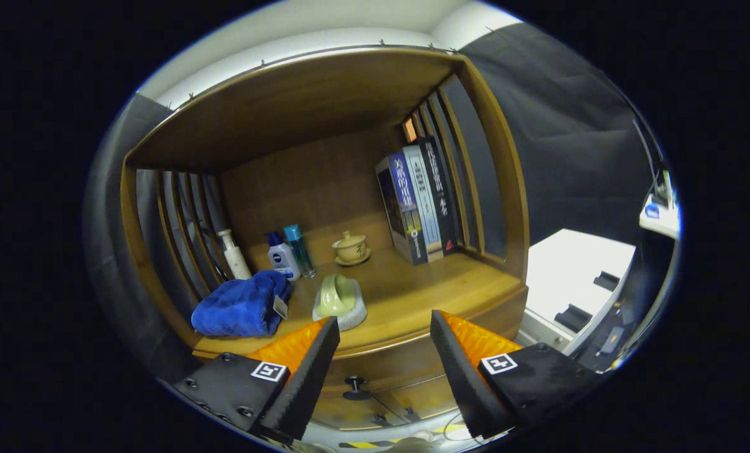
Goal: Pull open the drawer, take out the items inside it, and place them on the countertop above the cabinet.
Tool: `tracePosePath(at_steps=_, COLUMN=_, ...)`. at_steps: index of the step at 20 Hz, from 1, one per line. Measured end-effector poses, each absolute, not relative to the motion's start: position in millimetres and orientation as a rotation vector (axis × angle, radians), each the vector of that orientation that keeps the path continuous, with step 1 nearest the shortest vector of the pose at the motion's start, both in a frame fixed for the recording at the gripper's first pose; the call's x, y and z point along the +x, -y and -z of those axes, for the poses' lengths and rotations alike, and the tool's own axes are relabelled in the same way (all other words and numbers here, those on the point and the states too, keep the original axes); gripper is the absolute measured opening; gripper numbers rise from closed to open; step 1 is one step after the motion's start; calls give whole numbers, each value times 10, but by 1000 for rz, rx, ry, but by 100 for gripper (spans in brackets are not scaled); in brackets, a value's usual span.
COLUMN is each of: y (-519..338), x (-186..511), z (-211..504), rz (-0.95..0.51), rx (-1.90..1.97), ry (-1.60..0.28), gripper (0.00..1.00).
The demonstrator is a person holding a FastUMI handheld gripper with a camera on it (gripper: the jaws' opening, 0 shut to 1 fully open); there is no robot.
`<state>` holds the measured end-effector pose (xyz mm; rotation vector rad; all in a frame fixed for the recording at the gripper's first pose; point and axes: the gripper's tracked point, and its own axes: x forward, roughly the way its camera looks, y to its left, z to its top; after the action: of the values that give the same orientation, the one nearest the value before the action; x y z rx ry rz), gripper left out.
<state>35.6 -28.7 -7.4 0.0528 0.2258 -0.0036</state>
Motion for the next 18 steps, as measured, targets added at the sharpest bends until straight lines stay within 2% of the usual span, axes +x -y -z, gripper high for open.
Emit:
tracePosePath(at_steps=5, y=30, x=153, z=-487, rz=-23, rx=-105, ry=-169, gripper=97)
tracePosePath(at_steps=11, y=-195, x=-21, z=-992, rz=-51, rx=-81, ry=-100, gripper=96)
tracePosePath(at_steps=18, y=-283, x=-78, z=-1127, rz=-58, rx=-112, ry=-74, gripper=96)
